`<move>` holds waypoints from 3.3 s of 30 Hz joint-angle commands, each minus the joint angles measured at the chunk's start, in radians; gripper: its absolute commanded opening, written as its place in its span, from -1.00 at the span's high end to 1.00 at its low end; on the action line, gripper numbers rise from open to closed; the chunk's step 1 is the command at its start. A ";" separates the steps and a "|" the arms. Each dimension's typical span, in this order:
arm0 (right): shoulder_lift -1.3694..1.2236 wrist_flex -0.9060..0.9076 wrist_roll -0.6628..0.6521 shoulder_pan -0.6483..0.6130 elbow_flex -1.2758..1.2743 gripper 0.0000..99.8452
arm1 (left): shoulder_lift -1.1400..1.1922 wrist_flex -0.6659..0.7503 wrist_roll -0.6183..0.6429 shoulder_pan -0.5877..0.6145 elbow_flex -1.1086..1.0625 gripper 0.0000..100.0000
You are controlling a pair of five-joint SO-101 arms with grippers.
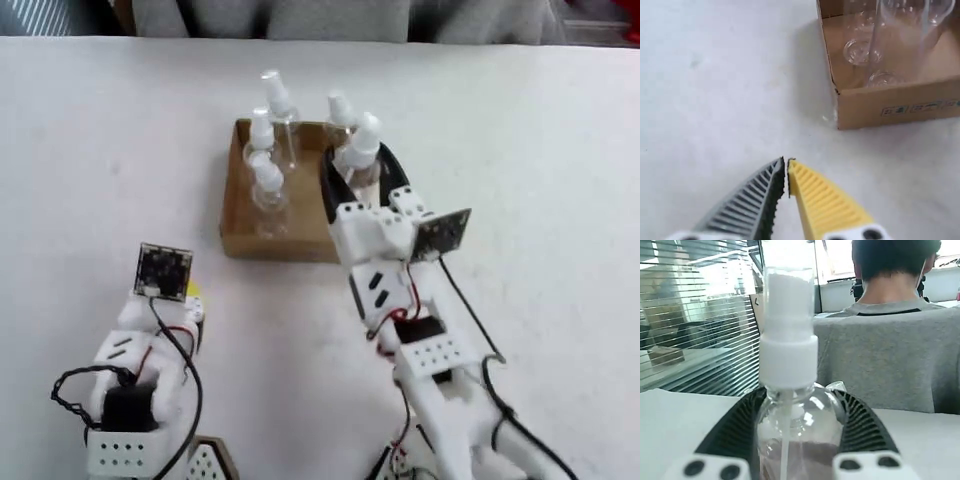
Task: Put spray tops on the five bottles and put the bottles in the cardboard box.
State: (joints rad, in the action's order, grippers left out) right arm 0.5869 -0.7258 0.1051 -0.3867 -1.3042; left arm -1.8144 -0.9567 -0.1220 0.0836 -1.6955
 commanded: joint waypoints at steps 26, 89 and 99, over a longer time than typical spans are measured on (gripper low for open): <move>-0.808 -0.367 -0.012 0.056 0.361 0.97 | -0.008 0.002 -0.015 0.012 0.002 0.95; -0.371 -0.173 -0.003 -0.004 0.094 0.33 | -0.008 0.003 -0.017 0.013 0.002 0.95; -0.031 -0.105 -0.008 0.061 -0.123 0.42 | -0.008 0.006 -0.017 0.013 0.002 0.95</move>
State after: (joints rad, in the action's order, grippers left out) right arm 0.4258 -0.8884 0.1020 -0.3682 -1.4070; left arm -1.8144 -0.9567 -0.1312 0.0882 -1.6955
